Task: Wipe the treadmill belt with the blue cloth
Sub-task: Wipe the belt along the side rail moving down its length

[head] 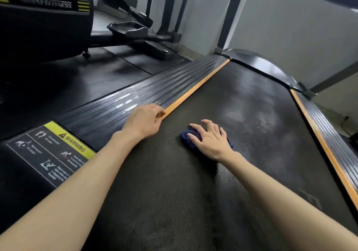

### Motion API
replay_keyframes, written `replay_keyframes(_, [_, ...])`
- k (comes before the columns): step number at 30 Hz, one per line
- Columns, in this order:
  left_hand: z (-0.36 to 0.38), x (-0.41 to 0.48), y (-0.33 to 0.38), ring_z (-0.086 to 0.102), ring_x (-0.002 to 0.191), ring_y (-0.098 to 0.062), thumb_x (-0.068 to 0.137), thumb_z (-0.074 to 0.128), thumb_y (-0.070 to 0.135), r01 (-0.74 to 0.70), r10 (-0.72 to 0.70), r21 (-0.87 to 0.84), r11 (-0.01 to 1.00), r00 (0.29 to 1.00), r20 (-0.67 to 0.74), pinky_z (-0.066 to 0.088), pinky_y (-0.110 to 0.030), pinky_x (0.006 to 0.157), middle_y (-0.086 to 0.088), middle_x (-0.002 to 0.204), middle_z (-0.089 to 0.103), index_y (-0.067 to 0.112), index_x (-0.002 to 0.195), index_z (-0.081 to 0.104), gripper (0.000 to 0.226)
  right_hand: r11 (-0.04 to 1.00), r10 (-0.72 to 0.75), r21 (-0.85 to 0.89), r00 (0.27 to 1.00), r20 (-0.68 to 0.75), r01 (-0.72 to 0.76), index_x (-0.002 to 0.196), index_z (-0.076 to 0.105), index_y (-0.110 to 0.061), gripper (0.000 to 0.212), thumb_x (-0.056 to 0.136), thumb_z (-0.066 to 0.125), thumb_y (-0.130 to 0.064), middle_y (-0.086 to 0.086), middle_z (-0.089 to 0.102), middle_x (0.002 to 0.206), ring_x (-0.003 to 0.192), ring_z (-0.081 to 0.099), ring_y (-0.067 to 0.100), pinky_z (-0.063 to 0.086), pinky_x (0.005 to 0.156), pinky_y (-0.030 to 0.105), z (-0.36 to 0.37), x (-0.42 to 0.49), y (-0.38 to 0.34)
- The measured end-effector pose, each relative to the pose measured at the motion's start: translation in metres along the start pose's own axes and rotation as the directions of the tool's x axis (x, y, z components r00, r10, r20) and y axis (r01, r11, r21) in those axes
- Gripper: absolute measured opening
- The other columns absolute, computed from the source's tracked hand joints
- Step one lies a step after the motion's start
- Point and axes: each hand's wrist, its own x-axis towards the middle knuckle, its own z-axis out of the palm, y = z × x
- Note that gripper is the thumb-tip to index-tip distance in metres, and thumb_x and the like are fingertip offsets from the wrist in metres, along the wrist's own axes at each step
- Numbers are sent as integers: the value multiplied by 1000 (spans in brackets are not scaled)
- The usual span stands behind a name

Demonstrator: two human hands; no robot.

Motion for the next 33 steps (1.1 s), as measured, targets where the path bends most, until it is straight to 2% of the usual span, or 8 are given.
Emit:
replay_keyframes(3, [-6, 4, -4, 48, 120, -19, 92, 50, 24, 20, -21, 23, 1000, 997, 75, 37, -32, 100, 3, 131, 54, 24, 128, 52, 36, 974, -222, 17, 966, -133, 226, 128, 36, -37, 52, 86, 29, -67, -5, 35, 113, 108, 43, 15, 36, 91, 38, -6, -9, 12])
replay_keyframes(9, [-17, 0, -12, 35, 135, -11, 96, 46, 31, -104, 90, 71, 992, 981, 172, 28, -34, 111, 7, 145, 40, 26, 137, 44, 42, 814, -571, -13, 797, -200, 580, 116, 47, -27, 34, 91, 43, -50, -1, 43, 106, 83, 50, 13, 39, 74, 20, 3, -29, 21])
replay_keyframes(11, [-15, -1, -10, 42, 130, -13, 96, 44, 28, -91, 85, 46, 995, 990, 113, 32, -35, 109, 7, 141, 46, 25, 134, 49, 38, 888, -433, 30, 855, -285, 460, 112, 53, -24, 28, 92, 47, -43, 1, 45, 103, 87, 54, 19, 42, 74, 24, 11, -10, 25])
replay_keyframes(15, [-13, -1, -13, 45, 128, -12, 94, 47, 24, -47, 51, -47, 998, 994, 94, 35, -35, 107, 9, 137, 50, 25, 130, 54, 36, 952, 275, 206, 927, -256, -226, 120, 54, -15, 35, 98, 39, -37, 9, 43, 116, 112, 49, 30, 42, 85, 40, 13, 45, 4])
replay_keyframes(19, [-11, 1, -14, 48, 126, -14, 93, 48, 19, -28, 33, -88, 996, 998, 61, 35, -32, 107, 6, 134, 54, 22, 125, 59, 34, 981, -102, 143, 978, -182, 129, 120, 55, -17, 32, 98, 39, -34, 6, 42, 112, 101, 53, 26, 45, 80, 37, 10, 7, -60])
replay_keyframes(24, [-13, -2, -13, 47, 126, -13, 93, 48, 16, -13, 20, -117, 993, 998, 59, 35, -28, 106, 6, 133, 55, 21, 124, 60, 34, 797, -589, 4, 780, -214, 603, 120, 56, -23, 34, 92, 41, -35, 1, 49, 96, 82, 55, 18, 45, 52, 26, 2, -40, -63])
replay_keyframes(30, [-17, -8, -12, 50, 124, -12, 94, 45, 12, 10, 3, -174, 985, 997, 74, 41, -28, 102, 5, 132, 56, 21, 122, 61, 34, 996, 59, 82, 981, -184, -44, 126, 57, -32, 32, 99, 40, -32, 6, 44, 111, 105, 54, 29, 46, 78, 38, 4, 64, -24])
replay_keyframes(33, [-17, -8, -11, 52, 121, -13, 92, 45, 9, 12, -3, -173, 985, 999, 51, 40, -27, 102, 4, 127, 60, 20, 120, 63, 34, 982, -94, 148, 986, -138, 114, 125, 58, -29, 31, 97, 42, -31, 5, 45, 108, 99, 56, 28, 47, 82, 40, 3, 36, -55])
